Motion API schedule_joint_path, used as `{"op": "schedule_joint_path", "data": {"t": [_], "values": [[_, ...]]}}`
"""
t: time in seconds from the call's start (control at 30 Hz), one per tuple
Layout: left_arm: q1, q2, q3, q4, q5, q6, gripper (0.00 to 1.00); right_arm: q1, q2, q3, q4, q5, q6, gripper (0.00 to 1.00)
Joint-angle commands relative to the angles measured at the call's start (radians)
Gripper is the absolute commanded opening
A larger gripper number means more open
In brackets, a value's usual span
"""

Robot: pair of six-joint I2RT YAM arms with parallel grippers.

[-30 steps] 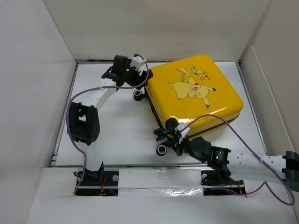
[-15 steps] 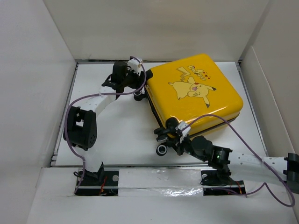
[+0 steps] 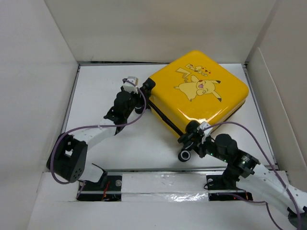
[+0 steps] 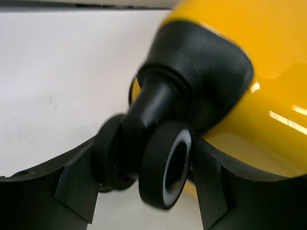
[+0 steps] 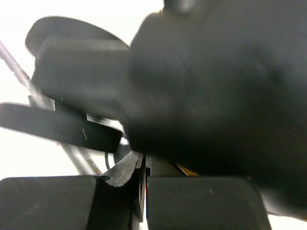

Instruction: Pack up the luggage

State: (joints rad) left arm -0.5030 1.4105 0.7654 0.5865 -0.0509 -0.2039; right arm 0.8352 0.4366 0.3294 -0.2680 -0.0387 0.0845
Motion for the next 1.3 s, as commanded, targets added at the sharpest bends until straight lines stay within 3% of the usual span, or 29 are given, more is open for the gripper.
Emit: {"op": "schedule_joint_path", "data": {"t": [0.0,0.23,0.3,0.37,0.4,0.43,0.5,0.57,0.7,0.87,1.03,1.27], "values": [[-0.153,-0.113,-0.083,-0.013,0.094,-0.098,0.00,-0.140,-0.010,0.129,0.193,0.024,-0.061,0.00],[-0.163,-0.202,-0.121,0.012,0.218,-0.189,0.00,-0.278,0.082,0.160,0.205,-0.234,-0.112,0.00],[-0.163,-0.203,-0.104,-0.007,0.183,-0.199,0.00,-0.278,0.086,0.146,0.210,-0.254,-0.097,0.00],[-0.149,-0.211,-0.109,0.010,0.140,-0.213,0.16,-0.278,0.074,0.105,0.245,-0.276,-0.088,0.00],[-0.134,-0.212,-0.115,0.021,0.151,-0.222,0.42,-0.278,0.067,0.093,0.257,-0.280,-0.056,0.00],[-0.090,-0.212,-0.132,0.050,0.173,-0.248,0.55,-0.278,0.062,0.082,0.256,-0.280,-0.051,0.00],[-0.054,-0.219,-0.147,0.058,0.184,-0.275,0.75,-0.278,0.042,0.083,0.250,-0.274,-0.051,0.00],[-0.002,-0.238,-0.175,0.053,0.171,-0.318,0.81,-0.278,0.039,0.089,0.236,-0.262,-0.052,0.00],[0.081,-0.295,-0.198,0.035,0.128,-0.374,0.82,-0.278,0.068,0.089,0.257,-0.271,-0.055,0.00],[0.090,-0.292,-0.104,-0.092,0.013,-0.266,0.82,-0.278,0.097,0.094,0.257,-0.303,-0.065,0.00],[0.121,-0.172,-0.080,-0.002,0.169,-0.207,0.84,-0.278,0.088,0.092,0.280,-0.306,-0.063,0.00],[0.121,-0.075,0.027,-0.019,0.171,-0.114,0.84,-0.278,0.057,0.086,0.273,-0.313,-0.052,0.00]]}}
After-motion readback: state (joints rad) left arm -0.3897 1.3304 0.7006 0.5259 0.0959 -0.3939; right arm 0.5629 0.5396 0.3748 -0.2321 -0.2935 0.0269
